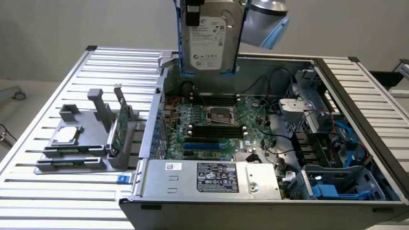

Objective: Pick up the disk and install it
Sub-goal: 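Pick up the disk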

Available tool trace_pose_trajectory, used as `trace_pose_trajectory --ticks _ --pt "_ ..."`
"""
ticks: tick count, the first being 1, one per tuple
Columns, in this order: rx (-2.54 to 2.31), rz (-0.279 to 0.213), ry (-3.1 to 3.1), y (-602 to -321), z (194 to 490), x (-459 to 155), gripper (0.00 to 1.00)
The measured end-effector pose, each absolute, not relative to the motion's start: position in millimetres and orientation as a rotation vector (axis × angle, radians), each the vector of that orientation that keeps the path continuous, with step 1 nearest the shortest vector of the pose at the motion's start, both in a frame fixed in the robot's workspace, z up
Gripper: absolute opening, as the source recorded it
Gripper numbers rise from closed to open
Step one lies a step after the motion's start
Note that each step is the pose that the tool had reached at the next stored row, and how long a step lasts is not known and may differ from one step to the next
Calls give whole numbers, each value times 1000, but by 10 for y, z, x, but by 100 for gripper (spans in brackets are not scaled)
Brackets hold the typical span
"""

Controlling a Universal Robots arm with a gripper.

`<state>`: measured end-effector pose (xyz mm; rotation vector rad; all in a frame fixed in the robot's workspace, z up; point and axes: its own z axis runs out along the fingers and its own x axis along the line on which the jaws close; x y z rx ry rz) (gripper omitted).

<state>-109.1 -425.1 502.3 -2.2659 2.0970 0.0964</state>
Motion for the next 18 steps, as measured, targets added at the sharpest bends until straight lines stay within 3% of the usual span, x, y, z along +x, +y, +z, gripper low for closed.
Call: trace_pose_trajectory --ticks 18 --pt "-2265 98 2096 -4507 5023 -274 33"
